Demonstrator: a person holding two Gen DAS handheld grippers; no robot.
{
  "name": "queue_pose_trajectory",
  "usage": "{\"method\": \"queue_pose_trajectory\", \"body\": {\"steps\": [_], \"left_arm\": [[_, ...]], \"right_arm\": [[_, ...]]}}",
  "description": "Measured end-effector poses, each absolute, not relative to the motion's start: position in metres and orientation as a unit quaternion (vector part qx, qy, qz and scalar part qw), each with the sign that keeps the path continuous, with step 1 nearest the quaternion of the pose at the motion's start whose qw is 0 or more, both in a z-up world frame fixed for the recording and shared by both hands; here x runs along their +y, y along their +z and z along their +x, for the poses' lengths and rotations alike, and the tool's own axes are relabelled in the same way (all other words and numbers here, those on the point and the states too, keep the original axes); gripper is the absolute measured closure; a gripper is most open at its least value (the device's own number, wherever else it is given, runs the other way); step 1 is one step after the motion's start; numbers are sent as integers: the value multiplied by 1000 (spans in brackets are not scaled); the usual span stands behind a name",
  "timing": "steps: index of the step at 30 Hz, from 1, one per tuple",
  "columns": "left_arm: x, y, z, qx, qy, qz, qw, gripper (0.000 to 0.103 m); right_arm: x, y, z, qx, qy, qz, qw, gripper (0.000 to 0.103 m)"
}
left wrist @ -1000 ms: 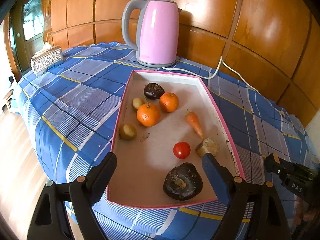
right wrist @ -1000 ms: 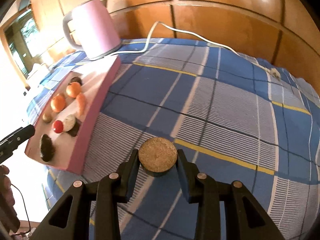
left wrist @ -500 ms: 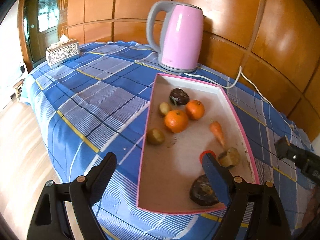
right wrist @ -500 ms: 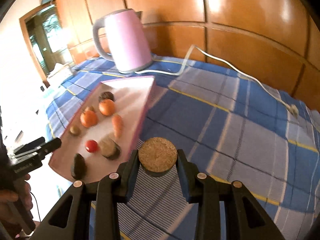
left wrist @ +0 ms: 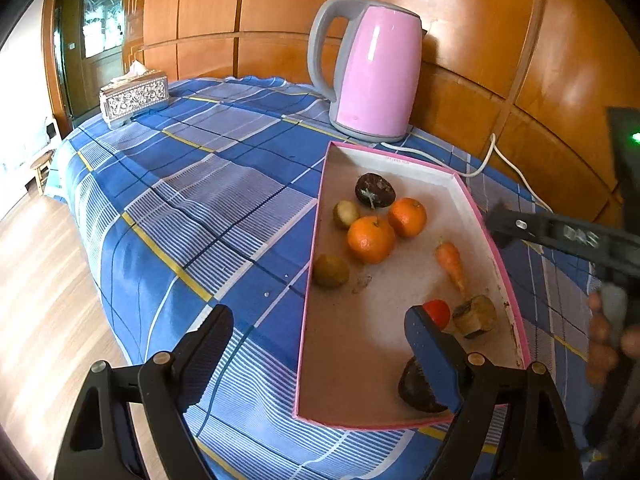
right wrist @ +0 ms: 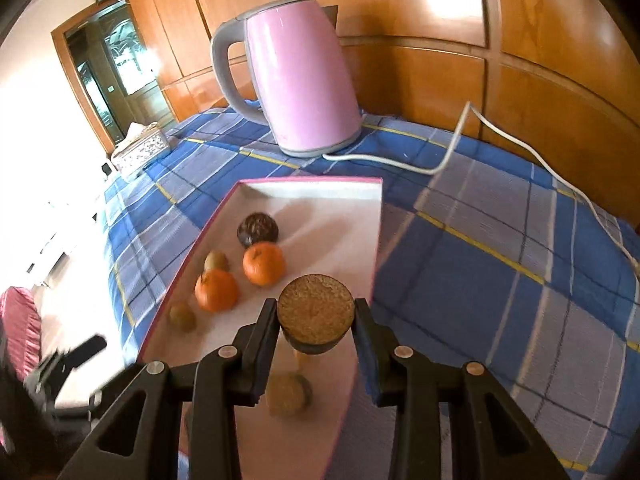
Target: Organize fruits
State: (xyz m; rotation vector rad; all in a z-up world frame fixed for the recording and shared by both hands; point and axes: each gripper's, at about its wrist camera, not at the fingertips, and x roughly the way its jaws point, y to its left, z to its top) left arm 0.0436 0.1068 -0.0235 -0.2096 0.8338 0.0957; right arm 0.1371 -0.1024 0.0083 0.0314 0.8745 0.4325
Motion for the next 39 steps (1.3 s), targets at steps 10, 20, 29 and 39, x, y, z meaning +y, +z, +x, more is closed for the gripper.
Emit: {"method": "queue_pose_trajectory", "body": {"steps": [10,20,29,39], "left_arm": [[109,-28,46,409,49,-103,905,15],[100,-19,40,394,52,-90,913,6],[82,-6,30,373,42,-67,924,0],[71,2,22,362,31,-67,929,0]], "right_arm": [[-95,-6,155,437,187,14,880,60],[-102,-7,111,424,166,0,890,57],[-119,-6,66,401,108,1,910,43],[-138,-7,37,383,55,8,922,36]]}}
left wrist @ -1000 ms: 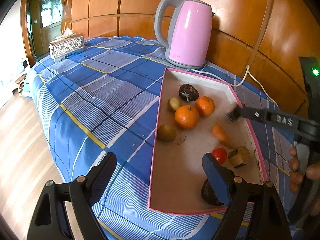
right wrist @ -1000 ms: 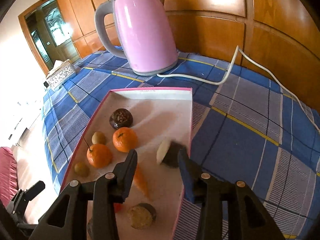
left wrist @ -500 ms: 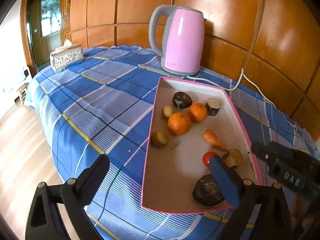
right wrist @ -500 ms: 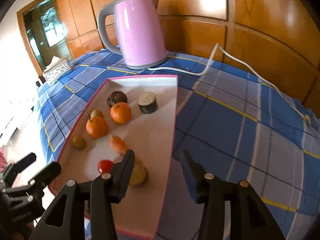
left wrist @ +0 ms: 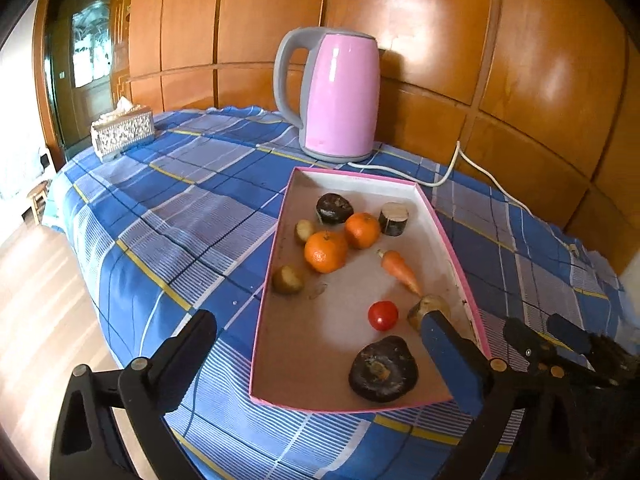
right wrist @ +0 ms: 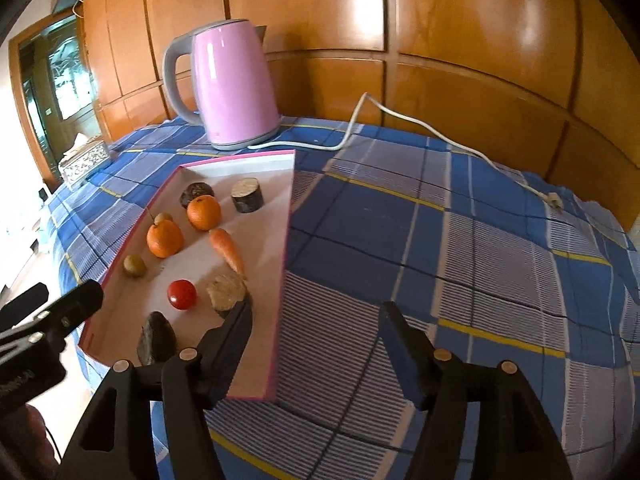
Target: Organize fruits
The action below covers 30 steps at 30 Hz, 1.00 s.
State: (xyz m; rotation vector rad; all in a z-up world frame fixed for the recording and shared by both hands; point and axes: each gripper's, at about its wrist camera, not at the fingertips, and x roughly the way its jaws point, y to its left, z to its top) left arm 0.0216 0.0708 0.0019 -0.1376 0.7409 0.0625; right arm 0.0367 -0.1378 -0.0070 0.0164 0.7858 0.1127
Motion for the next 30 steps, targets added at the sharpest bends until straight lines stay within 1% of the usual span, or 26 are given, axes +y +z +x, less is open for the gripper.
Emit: {"method": "queue_pose_trajectory", "body": {"steps": [8,30], "left_arm": [[62,11,18,339,51,-43,938,0],[65,8,21,345,65,-42,935,0]], "right_arm": [[-140,-7,29,377,48,0,925,36],[-135,-2,26,363,53,-12,930,36]]}}
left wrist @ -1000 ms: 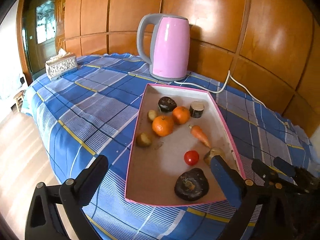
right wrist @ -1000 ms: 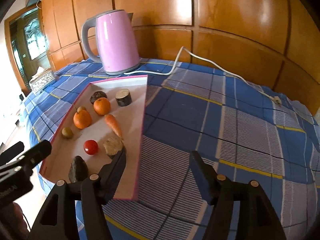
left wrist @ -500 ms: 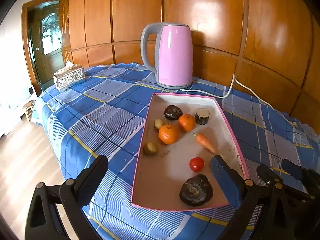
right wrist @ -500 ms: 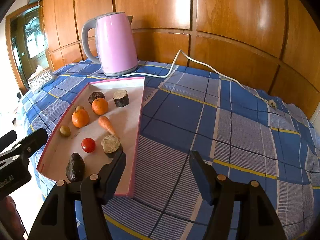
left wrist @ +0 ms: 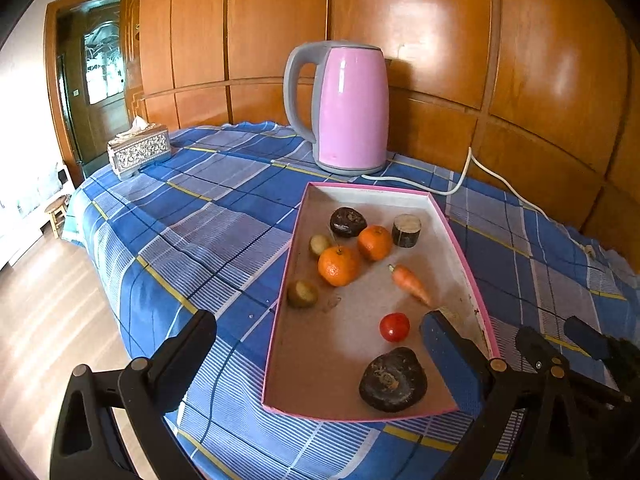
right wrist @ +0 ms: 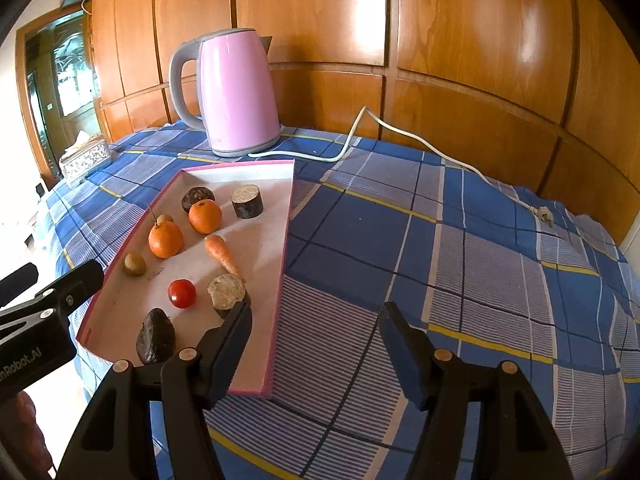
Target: Organize fruits
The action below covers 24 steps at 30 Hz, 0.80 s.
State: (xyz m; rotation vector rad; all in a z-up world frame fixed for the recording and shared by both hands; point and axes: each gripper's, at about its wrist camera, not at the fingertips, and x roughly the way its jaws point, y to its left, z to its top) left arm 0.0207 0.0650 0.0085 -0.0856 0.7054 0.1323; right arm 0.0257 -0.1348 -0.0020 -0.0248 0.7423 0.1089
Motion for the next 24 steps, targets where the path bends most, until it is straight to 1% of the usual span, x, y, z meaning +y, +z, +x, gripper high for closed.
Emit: {"method": "queue_pose_trajectory", "body": {"steps": [24], "left_arm": [[65,8,21,349,65,-43,934,0]], "right_arm": [[-134,-1,25,361,54,-14,931,36]]}}
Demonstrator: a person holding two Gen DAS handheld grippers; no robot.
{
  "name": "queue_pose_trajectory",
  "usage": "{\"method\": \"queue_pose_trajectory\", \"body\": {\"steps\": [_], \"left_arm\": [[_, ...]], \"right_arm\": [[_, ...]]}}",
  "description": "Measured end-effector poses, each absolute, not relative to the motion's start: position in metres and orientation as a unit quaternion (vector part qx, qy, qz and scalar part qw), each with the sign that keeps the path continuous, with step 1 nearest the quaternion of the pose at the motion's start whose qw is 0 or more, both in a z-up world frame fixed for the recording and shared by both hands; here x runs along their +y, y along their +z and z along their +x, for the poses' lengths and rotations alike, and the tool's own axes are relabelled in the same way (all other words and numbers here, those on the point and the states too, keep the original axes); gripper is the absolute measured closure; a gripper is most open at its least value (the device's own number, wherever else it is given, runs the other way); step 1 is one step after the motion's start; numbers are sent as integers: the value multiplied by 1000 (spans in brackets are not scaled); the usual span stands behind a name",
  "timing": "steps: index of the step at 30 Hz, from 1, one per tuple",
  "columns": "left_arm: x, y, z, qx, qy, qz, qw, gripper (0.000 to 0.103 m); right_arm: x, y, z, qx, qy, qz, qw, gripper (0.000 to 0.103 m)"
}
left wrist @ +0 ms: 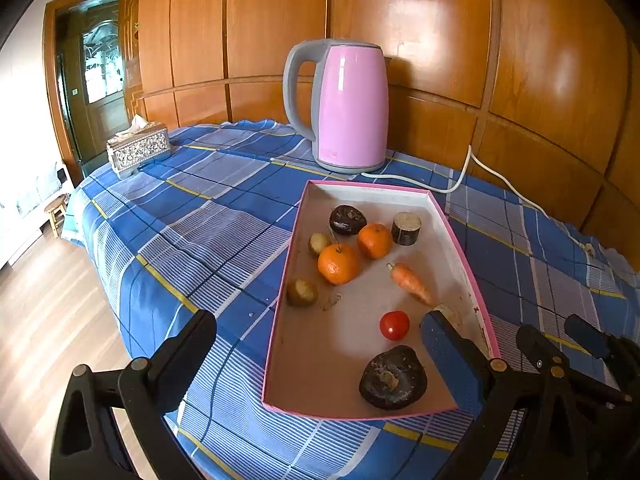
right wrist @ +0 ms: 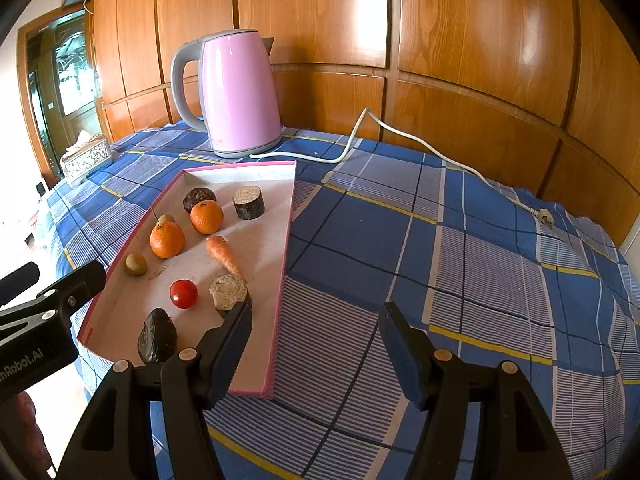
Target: Organize fruits
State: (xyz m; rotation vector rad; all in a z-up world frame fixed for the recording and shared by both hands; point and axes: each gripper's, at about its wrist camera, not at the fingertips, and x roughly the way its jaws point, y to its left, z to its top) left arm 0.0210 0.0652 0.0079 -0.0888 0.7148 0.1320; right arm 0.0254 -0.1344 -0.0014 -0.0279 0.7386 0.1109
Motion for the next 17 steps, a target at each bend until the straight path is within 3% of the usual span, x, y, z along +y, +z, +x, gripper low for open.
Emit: {"method": "queue_pose_trajectory", "body": {"steps": [17], "left_arm": [[65,8,20,348,55,-49,935,0]], "right_arm": [[-136,-1,25,360,54,-11,931,36]]}}
